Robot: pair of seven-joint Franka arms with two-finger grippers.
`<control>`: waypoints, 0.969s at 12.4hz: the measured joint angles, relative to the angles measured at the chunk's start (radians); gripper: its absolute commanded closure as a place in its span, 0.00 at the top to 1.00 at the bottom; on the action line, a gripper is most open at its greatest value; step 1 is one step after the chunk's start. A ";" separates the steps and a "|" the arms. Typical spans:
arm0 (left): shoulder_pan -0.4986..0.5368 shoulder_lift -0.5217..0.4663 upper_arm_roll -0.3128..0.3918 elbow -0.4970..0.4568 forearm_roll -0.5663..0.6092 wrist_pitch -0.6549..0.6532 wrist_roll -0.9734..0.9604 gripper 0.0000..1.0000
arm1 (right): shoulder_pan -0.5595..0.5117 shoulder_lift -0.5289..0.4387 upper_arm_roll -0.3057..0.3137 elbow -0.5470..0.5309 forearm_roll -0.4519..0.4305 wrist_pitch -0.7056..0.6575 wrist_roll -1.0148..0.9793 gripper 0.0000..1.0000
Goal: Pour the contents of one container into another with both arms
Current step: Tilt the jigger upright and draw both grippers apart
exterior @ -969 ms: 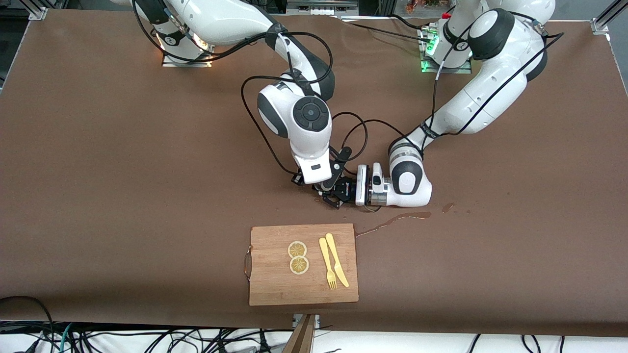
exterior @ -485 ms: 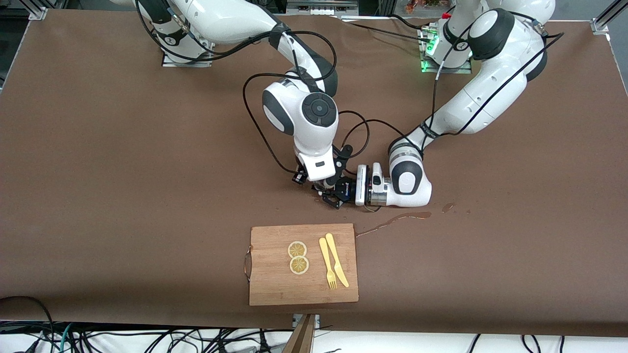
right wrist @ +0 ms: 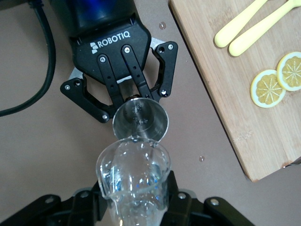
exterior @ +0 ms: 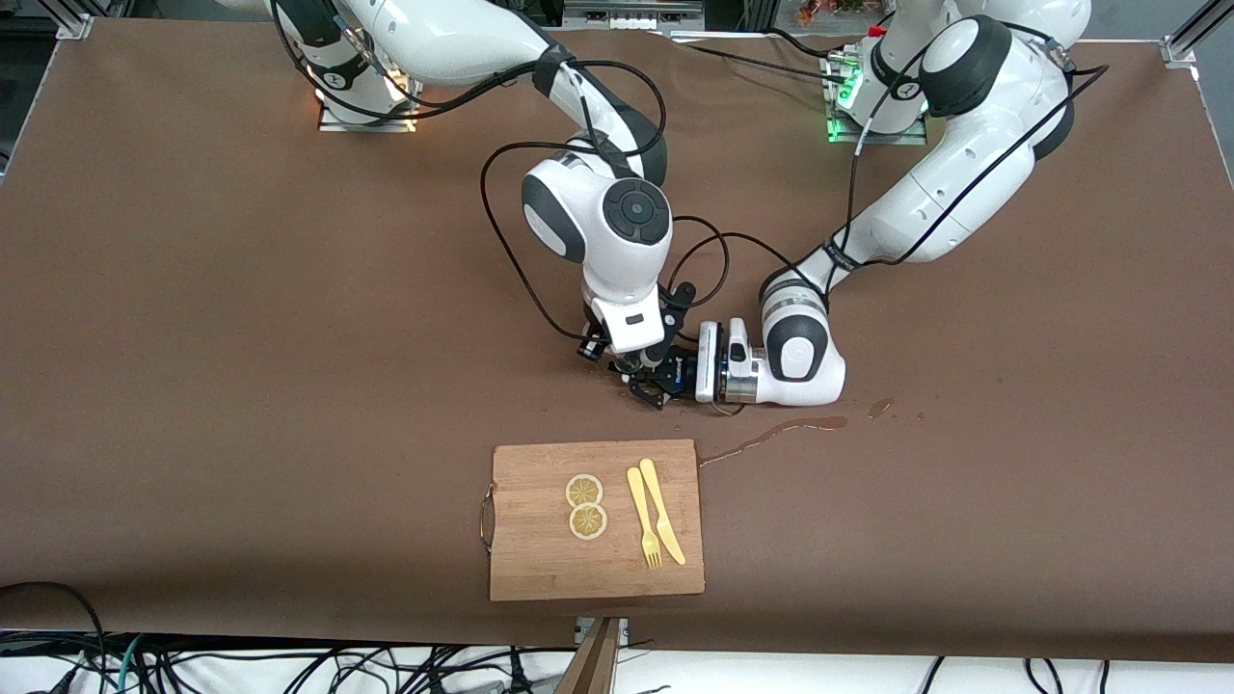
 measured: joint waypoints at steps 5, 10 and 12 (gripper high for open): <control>0.000 0.001 0.000 0.002 0.000 0.001 0.006 0.00 | -0.010 0.000 -0.001 0.000 0.007 0.001 0.000 0.00; 0.000 0.001 0.000 0.004 0.000 0.003 0.007 0.00 | -0.137 -0.002 -0.009 0.002 0.299 0.003 -0.145 0.00; 0.000 0.001 0.000 0.005 0.000 0.004 0.007 0.00 | -0.223 -0.004 -0.010 0.003 0.428 0.003 -0.265 0.00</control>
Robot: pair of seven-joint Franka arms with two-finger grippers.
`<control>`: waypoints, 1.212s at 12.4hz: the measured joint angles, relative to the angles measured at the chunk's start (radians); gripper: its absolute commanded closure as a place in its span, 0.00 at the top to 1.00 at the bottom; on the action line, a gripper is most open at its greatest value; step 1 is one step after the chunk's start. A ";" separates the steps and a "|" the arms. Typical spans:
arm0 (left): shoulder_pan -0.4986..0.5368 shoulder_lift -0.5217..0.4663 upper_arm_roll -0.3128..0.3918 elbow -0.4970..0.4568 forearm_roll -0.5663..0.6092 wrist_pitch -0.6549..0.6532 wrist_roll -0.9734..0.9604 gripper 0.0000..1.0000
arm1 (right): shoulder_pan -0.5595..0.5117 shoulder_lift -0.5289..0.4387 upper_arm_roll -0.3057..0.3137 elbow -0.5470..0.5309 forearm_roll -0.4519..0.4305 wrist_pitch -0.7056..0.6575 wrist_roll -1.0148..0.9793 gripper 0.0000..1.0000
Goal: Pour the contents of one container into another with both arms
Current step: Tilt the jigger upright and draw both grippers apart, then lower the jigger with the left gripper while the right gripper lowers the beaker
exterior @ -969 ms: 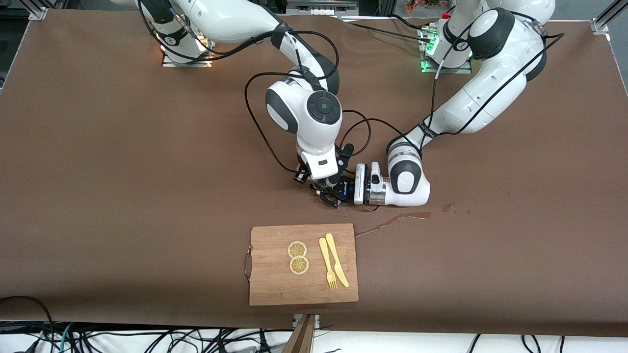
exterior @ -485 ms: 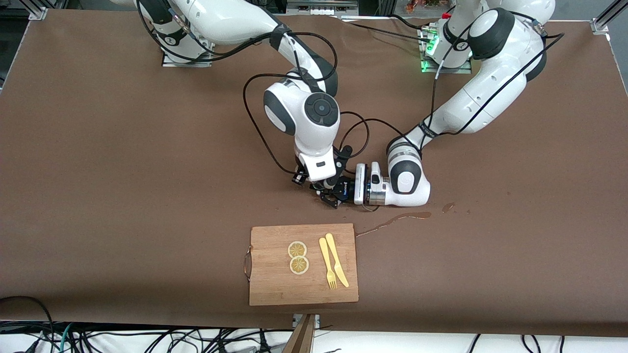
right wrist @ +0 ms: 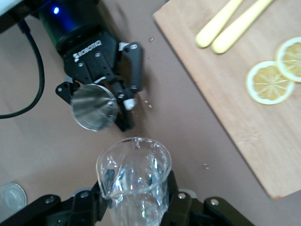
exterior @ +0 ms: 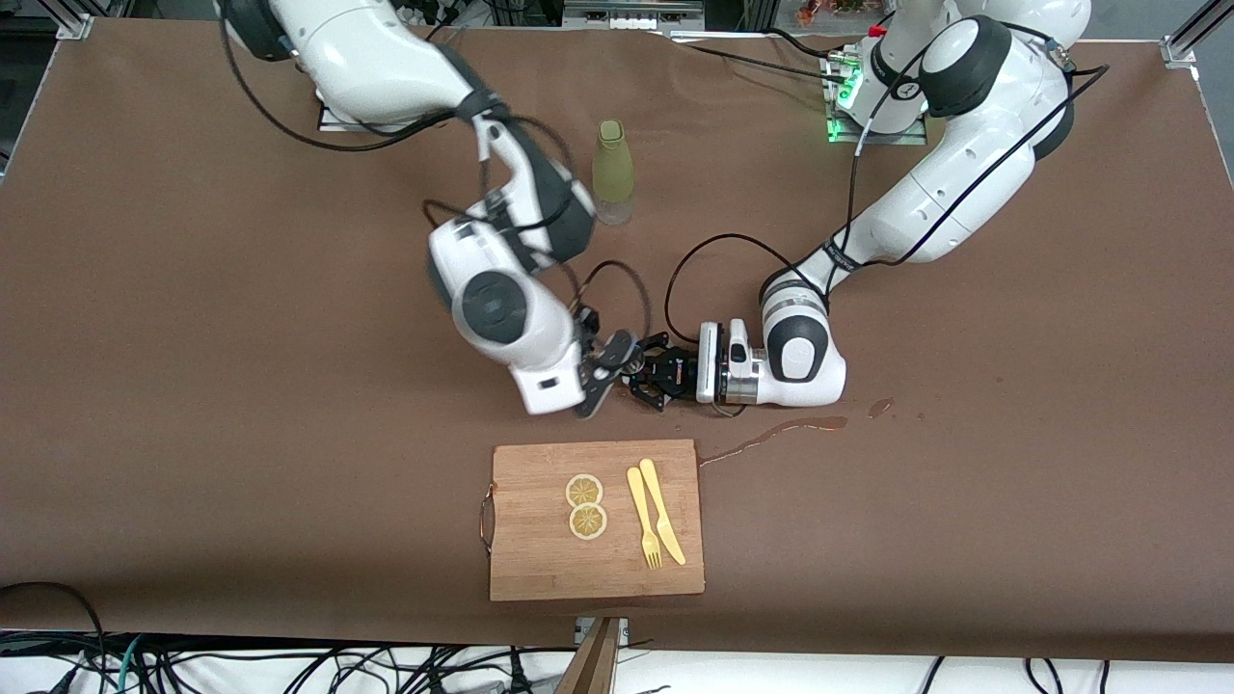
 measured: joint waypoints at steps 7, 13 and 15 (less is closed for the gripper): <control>0.025 -0.055 0.054 0.028 -0.112 -0.001 -0.028 0.00 | -0.205 -0.002 0.000 0.000 0.304 -0.076 -0.349 0.00; 0.125 -0.141 0.290 0.022 -0.113 -0.239 -0.106 0.00 | -0.377 0.001 0.001 -0.040 0.434 -0.244 -0.698 0.00; 0.149 -0.166 0.397 0.021 -0.113 -0.352 -0.124 0.00 | -0.420 0.001 0.000 -0.067 0.467 -0.289 -0.799 0.00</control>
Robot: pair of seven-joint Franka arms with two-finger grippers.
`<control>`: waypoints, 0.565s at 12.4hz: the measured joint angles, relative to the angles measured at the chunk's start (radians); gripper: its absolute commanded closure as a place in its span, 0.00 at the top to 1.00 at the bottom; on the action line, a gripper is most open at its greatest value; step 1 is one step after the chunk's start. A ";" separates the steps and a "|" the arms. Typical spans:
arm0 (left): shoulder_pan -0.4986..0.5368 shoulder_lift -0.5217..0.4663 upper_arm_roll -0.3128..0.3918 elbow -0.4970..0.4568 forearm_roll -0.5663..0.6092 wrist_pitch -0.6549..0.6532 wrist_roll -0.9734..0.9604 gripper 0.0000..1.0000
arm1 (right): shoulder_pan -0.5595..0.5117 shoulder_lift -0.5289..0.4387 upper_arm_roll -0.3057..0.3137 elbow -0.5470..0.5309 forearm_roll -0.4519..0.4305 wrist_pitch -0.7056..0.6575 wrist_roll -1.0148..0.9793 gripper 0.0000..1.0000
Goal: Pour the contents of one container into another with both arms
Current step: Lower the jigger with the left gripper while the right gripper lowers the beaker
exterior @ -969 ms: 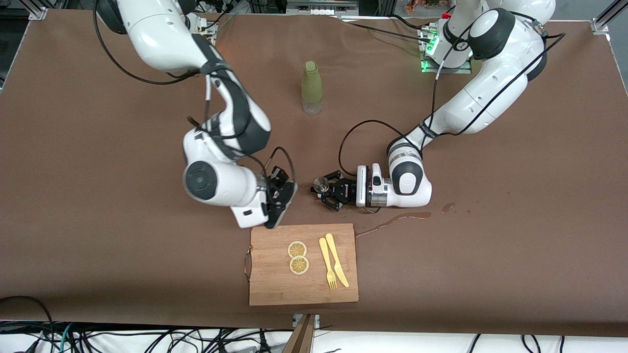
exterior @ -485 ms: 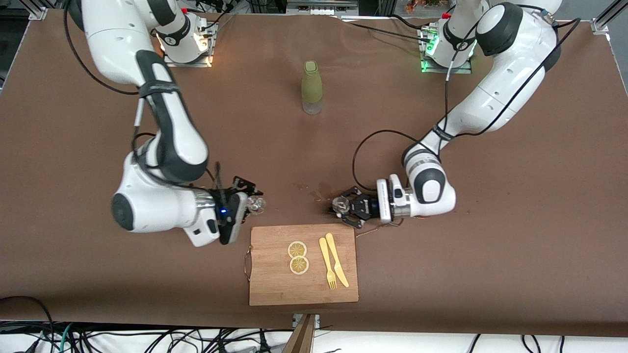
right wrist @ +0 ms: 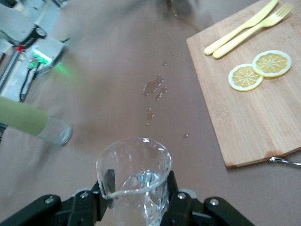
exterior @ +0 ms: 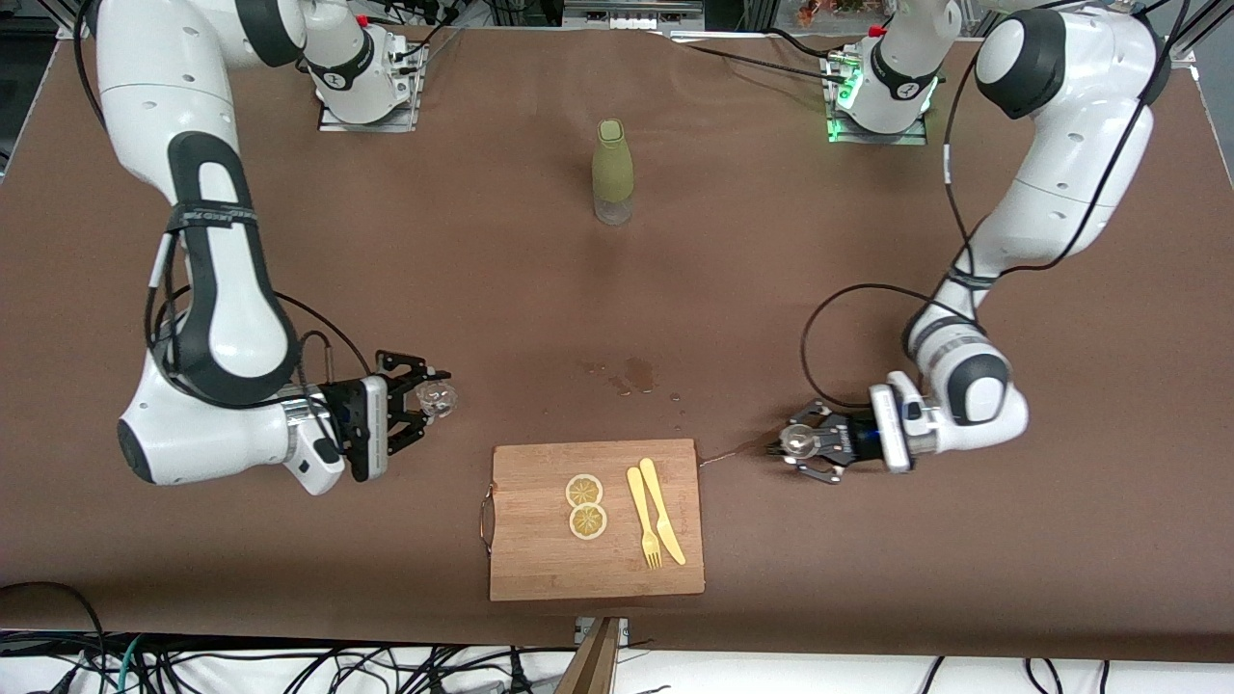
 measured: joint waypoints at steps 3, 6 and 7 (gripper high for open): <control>0.031 -0.016 0.124 -0.005 0.000 -0.169 -0.068 0.00 | -0.070 0.000 -0.001 -0.050 0.025 -0.060 -0.156 0.00; 0.069 -0.019 0.218 -0.006 0.000 -0.288 -0.112 0.00 | -0.145 0.000 -0.001 -0.113 0.028 -0.117 -0.315 0.00; 0.079 -0.021 0.257 -0.006 0.001 -0.325 -0.115 0.00 | -0.172 0.000 -0.001 -0.142 0.036 -0.138 -0.374 0.00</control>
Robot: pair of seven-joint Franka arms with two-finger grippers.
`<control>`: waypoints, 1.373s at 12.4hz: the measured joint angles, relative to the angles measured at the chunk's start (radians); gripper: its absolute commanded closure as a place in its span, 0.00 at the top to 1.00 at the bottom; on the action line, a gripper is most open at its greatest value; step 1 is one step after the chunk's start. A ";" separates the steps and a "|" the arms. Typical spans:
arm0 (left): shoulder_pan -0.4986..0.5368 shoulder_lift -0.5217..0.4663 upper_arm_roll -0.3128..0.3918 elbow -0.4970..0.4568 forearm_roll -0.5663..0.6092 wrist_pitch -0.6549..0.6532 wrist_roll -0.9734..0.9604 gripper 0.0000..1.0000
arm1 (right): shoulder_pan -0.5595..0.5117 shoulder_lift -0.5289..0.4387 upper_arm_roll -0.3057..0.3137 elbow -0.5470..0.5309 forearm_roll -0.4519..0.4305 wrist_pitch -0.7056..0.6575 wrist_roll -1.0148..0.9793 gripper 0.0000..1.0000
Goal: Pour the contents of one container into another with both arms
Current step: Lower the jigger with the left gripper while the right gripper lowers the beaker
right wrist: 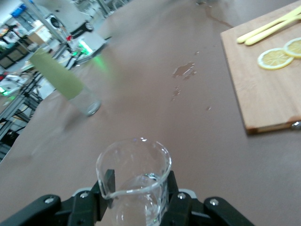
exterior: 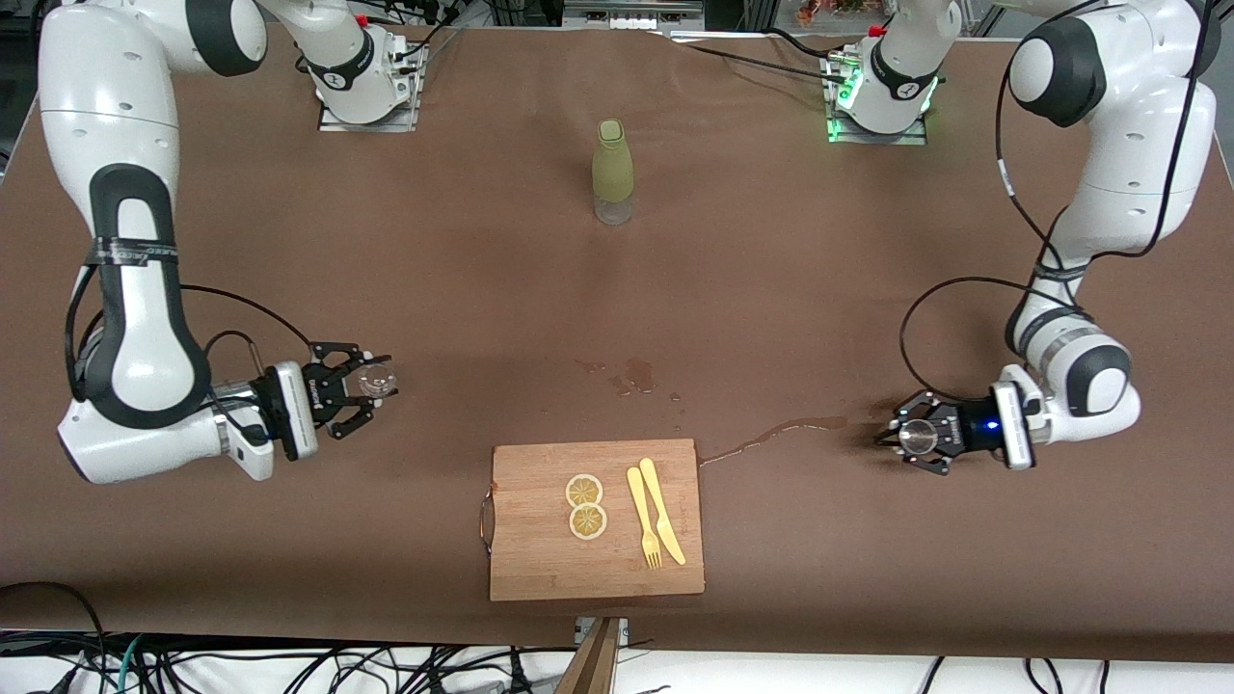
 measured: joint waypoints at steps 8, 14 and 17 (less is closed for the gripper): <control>0.078 -0.007 0.098 -0.021 0.066 -0.095 0.091 0.00 | -0.127 -0.008 -0.091 -0.300 0.035 -0.016 -0.586 0.00; 0.081 0.038 0.099 -0.048 0.067 -0.107 0.218 0.00 | -0.143 -0.008 -0.111 -0.316 0.009 0.095 -0.692 0.00; 0.082 0.054 0.099 -0.048 0.067 -0.107 0.241 0.00 | -0.143 0.003 -0.111 -0.317 0.008 0.119 -0.701 0.00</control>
